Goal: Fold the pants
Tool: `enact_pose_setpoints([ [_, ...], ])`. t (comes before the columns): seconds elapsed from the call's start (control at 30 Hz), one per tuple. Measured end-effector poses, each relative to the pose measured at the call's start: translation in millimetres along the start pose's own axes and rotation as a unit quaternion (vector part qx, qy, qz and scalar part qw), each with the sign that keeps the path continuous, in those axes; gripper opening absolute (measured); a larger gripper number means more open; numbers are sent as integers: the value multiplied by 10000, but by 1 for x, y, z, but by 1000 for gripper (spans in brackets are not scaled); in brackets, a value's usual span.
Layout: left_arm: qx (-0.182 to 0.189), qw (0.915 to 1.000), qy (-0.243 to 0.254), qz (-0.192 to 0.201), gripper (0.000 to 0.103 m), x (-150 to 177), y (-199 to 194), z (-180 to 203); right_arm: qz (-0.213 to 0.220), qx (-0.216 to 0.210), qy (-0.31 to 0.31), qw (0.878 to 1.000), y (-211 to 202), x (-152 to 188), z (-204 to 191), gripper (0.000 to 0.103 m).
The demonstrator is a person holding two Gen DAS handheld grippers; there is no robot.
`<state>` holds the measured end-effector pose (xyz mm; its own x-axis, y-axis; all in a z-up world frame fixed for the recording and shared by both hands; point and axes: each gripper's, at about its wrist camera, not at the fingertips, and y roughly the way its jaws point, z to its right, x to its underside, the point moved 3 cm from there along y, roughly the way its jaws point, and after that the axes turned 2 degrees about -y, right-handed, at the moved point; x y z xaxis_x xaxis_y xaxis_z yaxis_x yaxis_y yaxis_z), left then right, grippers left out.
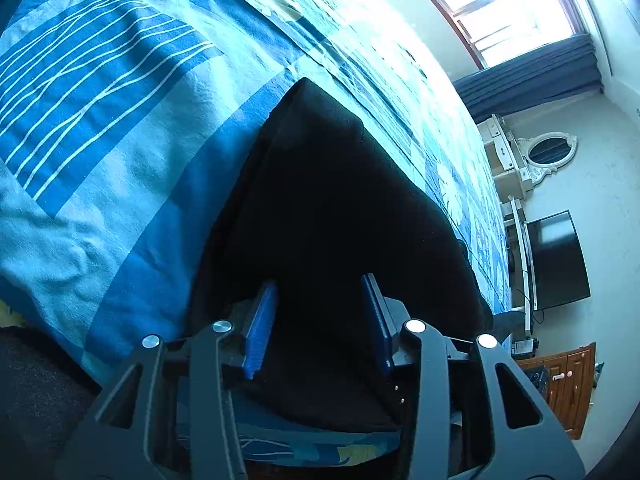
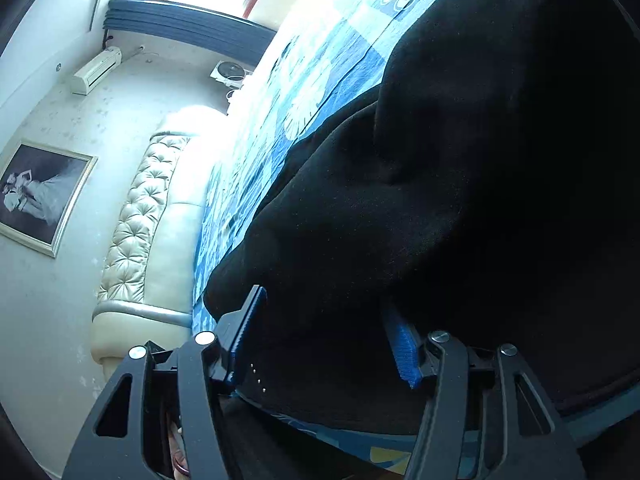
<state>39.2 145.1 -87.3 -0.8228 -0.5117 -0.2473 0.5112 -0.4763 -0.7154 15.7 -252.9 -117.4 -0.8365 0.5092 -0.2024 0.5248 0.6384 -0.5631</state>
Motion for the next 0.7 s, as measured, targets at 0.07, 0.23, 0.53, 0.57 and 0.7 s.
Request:
enact_pose_setpoints([
  [0.07, -160, 9999, 14, 30, 23, -2, -2, 0, -18, 77, -38, 10000, -1, -2, 0, 16],
  [0.23, -203, 9997, -146, 7, 12, 0, -22, -7, 129, 18, -544, 9984, -31, 8, -33, 10],
  [0.53, -770, 9969, 177, 2, 5, 18, -40, -29, -517, 310, -311, 9977, -38, 52, -7, 9],
  [0.57, -720, 9973, 116, -39, 5, 18, -39, -34, -559, 357, -269, 9974, -35, 55, -1, 9],
  [0.7, -618, 9980, 90, -80, 5, 19, -42, -34, -504, 81, -78, 9987, -33, 50, 1, 9],
])
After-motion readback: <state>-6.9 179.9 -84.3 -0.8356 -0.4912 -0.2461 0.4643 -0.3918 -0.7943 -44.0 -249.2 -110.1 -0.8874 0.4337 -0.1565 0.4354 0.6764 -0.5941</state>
